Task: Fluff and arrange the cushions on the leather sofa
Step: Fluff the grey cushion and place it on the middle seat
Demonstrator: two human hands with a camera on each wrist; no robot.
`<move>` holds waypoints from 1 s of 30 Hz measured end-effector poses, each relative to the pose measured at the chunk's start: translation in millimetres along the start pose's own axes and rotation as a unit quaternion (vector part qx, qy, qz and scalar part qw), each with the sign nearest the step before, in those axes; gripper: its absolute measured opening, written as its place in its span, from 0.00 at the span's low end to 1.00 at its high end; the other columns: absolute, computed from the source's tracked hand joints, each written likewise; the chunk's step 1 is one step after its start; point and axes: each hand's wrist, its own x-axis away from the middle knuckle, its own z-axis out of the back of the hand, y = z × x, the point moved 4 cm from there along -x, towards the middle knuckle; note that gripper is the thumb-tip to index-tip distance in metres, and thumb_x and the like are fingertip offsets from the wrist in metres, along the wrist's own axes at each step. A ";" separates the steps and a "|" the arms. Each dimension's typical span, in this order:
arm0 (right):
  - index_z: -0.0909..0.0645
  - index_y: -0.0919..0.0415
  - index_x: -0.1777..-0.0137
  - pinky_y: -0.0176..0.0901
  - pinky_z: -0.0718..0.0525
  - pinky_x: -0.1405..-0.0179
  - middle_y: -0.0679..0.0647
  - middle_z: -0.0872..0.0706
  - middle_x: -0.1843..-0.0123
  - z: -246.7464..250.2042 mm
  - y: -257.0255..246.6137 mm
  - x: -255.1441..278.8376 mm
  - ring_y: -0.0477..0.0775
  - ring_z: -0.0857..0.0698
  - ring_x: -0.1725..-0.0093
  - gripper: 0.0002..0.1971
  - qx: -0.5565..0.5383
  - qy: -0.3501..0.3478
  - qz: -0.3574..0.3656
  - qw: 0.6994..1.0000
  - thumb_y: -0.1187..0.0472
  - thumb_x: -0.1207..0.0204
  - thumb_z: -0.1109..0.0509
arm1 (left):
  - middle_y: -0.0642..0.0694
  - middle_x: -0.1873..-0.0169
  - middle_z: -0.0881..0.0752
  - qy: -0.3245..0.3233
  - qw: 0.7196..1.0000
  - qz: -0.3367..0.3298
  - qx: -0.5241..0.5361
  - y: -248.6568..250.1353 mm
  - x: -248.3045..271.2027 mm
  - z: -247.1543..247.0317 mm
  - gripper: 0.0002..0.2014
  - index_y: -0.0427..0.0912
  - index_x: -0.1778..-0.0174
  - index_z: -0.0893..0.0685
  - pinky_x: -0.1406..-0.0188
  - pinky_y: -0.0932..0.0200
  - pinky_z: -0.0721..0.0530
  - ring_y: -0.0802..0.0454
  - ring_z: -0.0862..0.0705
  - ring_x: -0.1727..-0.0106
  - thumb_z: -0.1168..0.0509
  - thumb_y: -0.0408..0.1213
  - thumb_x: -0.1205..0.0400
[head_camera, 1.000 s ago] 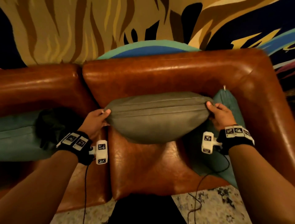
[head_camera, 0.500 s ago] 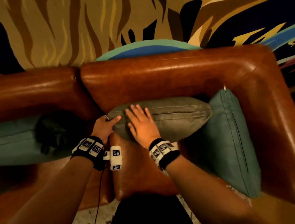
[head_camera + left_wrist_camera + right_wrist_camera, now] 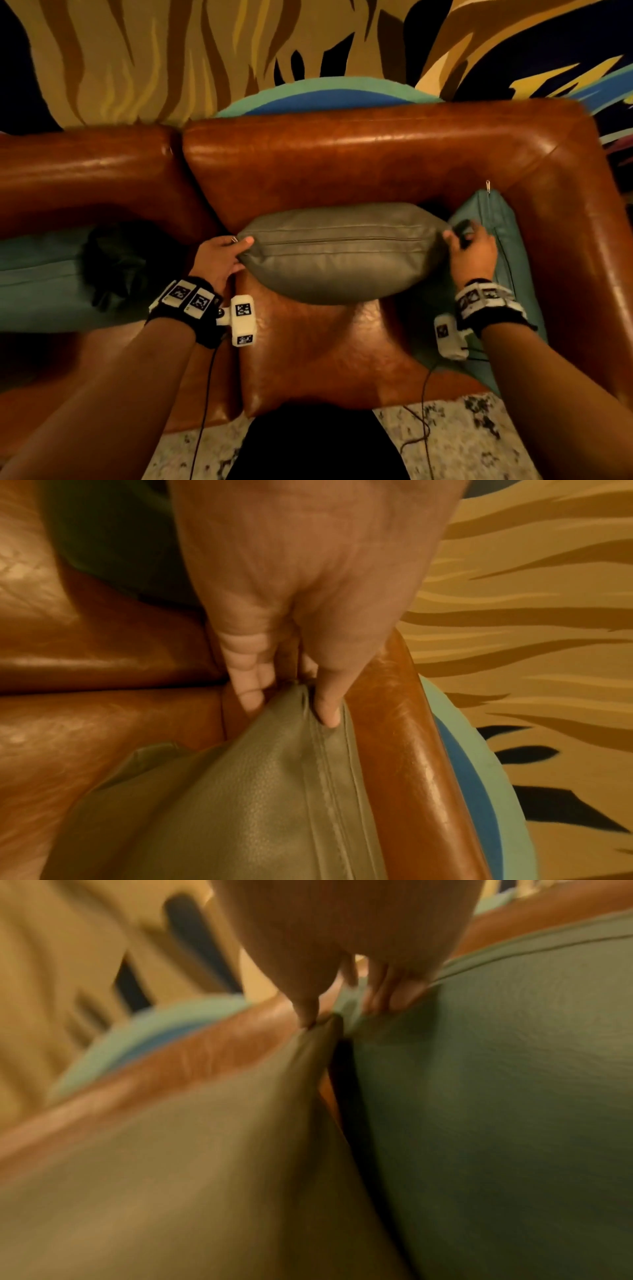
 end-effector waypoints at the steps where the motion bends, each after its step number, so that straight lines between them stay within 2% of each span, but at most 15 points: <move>1: 0.21 0.65 0.26 0.55 0.22 0.34 0.69 0.15 0.34 2.7 0.6 -3.1 0.69 0.19 0.31 0.27 -0.070 -0.023 -0.028 0.997 0.49 0.19 0.28 | 0.37 0.52 0.09 0.004 1.000 -0.007 0.004 2.4 2.1 -0.1 0.06 0.34 0.50 0.13 0.60 0.59 0.09 0.49 0.07 0.56 0.27 0.31 0.19; 3: 0.14 0.66 0.34 0.46 0.21 0.43 0.66 0.11 0.40 3.3 -2.6 -11.5 0.65 0.14 0.36 0.21 -0.148 -0.058 -0.062 0.985 0.51 0.19 0.27 | 0.39 0.55 0.08 -0.006 1.000 -0.023 0.009 7.4 4.3 -0.4 0.02 0.35 0.53 0.13 0.63 0.63 0.10 0.52 0.07 0.60 0.28 0.29 0.19; 5: 0.13 0.67 0.37 0.44 0.23 0.45 0.64 0.10 0.43 5.8 -4.8 -17.6 0.61 0.13 0.40 0.19 -0.166 -0.061 -0.063 0.982 0.52 0.20 0.26 | 0.41 0.56 0.08 -0.019 0.999 -0.040 -0.006 9.5 4.8 4.4 0.01 0.35 0.53 0.12 0.58 0.61 0.10 0.50 0.07 0.56 0.29 0.29 0.18; 7: 0.12 0.66 0.39 0.47 0.20 0.42 0.61 0.11 0.47 5.2 1.9 -21.9 0.57 0.15 0.46 0.18 -0.177 -0.055 -0.062 0.981 0.53 0.20 0.25 | 0.43 0.57 0.07 -0.021 0.998 -0.052 -0.014 7.3 6.4 9.8 0.02 0.35 0.53 0.12 0.54 0.59 0.09 0.50 0.07 0.54 0.30 0.29 0.18; 10: 0.11 0.64 0.40 0.60 0.14 0.38 0.63 0.09 0.48 -0.4 11.4 -19.6 0.57 0.16 0.52 0.20 -0.198 -0.033 -0.098 0.975 0.48 0.24 0.23 | 0.48 0.66 0.07 0.009 0.999 -0.046 0.013 -0.4 10.1 10.4 0.02 0.36 0.56 0.13 0.58 0.61 0.08 0.53 0.08 0.61 0.29 0.27 0.18; 13: 0.12 0.65 0.40 0.54 0.17 0.43 0.62 0.11 0.52 -2.2 6.0 -17.3 0.57 0.16 0.53 0.20 -0.198 -0.032 -0.094 0.975 0.49 0.22 0.25 | 0.41 0.63 0.09 0.072 0.996 -0.052 -0.002 -1.6 10.7 12.3 0.04 0.36 0.56 0.14 0.58 0.59 0.08 0.50 0.10 0.62 0.25 0.31 0.20; 16: 0.12 0.64 0.39 0.50 0.19 0.47 0.63 0.11 0.50 1.7 3.3 -12.7 0.60 0.14 0.50 0.19 -0.194 -0.034 -0.077 0.977 0.50 0.22 0.25 | 0.38 0.59 0.10 0.129 0.982 -0.110 -0.085 -2.0 7.2 25.7 0.05 0.40 0.59 0.13 0.61 0.58 0.08 0.48 0.11 0.60 0.23 0.34 0.23; 18: 0.12 0.64 0.39 0.48 0.20 0.46 0.64 0.10 0.45 4.5 3.3 -9.2 0.62 0.13 0.44 0.18 -0.187 -0.031 -0.067 0.980 0.51 0.21 0.26 | 0.39 0.61 0.09 0.147 0.967 -0.151 -0.140 1.4 7.5 27.4 0.06 0.46 0.63 0.13 0.58 0.55 0.10 0.49 0.11 0.62 0.22 0.38 0.23; 20: 0.12 0.65 0.39 0.47 0.20 0.45 0.65 0.10 0.44 6.5 1.9 -7.3 0.61 0.13 0.44 0.18 -0.188 -0.031 -0.061 0.980 0.52 0.21 0.26 | 0.44 0.66 0.11 0.158 0.960 -0.168 -0.162 4.2 8.8 27.8 0.07 0.46 0.63 0.14 0.57 0.54 0.12 0.51 0.12 0.65 0.24 0.40 0.22; 23: 0.13 0.67 0.39 0.44 0.24 0.47 0.64 0.10 0.44 8.8 -0.4 -4.9 0.55 0.16 0.47 0.17 -0.185 -0.031 -0.065 0.980 0.54 0.20 0.26 | 0.46 0.71 0.15 0.170 0.969 -0.126 -0.131 -2.2 7.5 30.3 0.12 0.45 0.67 0.16 0.60 0.57 0.13 0.54 0.17 0.69 0.29 0.40 0.17; 26: 0.13 0.67 0.38 0.45 0.24 0.46 0.64 0.11 0.43 8.3 -5.0 -2.3 0.55 0.17 0.47 0.18 -0.184 -0.015 -0.087 0.979 0.54 0.20 0.26 | 0.45 0.68 0.18 0.165 0.981 -0.085 -0.054 -12.6 6.2 25.4 0.13 0.42 0.65 0.19 0.73 0.70 0.17 0.55 0.20 0.68 0.33 0.34 0.14; 27: 0.13 0.66 0.38 0.45 0.23 0.46 0.65 0.10 0.42 7.6 -6.7 -2.1 0.56 0.16 0.47 0.18 -0.188 -0.012 -0.098 0.977 0.54 0.20 0.25 | 0.43 0.64 0.18 0.154 0.985 -0.069 -0.019 -13.9 6.6 21.6 0.11 0.42 0.63 0.20 0.71 0.69 0.16 0.55 0.19 0.65 0.36 0.33 0.13; 28: 0.13 0.66 0.38 0.45 0.23 0.46 0.65 0.10 0.42 7.6 -8.6 -1.7 0.58 0.15 0.45 0.18 -0.191 -0.008 -0.107 0.976 0.54 0.21 0.25 | 0.42 0.59 0.17 0.135 0.989 -0.050 0.016 -16.0 3.7 19.4 0.09 0.41 0.58 0.19 0.65 0.64 0.14 0.53 0.18 0.61 0.38 0.33 0.12; 29: 0.13 0.65 0.39 0.45 0.23 0.46 0.65 0.10 0.42 7.9 -9.4 -1.6 0.60 0.14 0.44 0.17 -0.192 -0.005 -0.112 0.975 0.54 0.22 0.24 | 0.42 0.53 0.16 0.106 0.993 -0.033 0.044 -14.9 5.0 15.8 0.06 0.40 0.52 0.19 0.57 0.58 0.12 0.50 0.16 0.55 0.38 0.36 0.11; 30: 0.12 0.64 0.40 0.46 0.23 0.47 0.64 0.10 0.42 9.3 -10.5 -0.2 0.61 0.13 0.43 0.16 -0.192 0.000 -0.111 0.975 0.54 0.22 0.24 | 0.43 0.47 0.14 0.079 0.995 -0.017 0.052 -14.2 5.0 14.8 0.08 0.40 0.44 0.18 0.50 0.52 0.11 0.47 0.14 0.49 0.36 0.41 0.12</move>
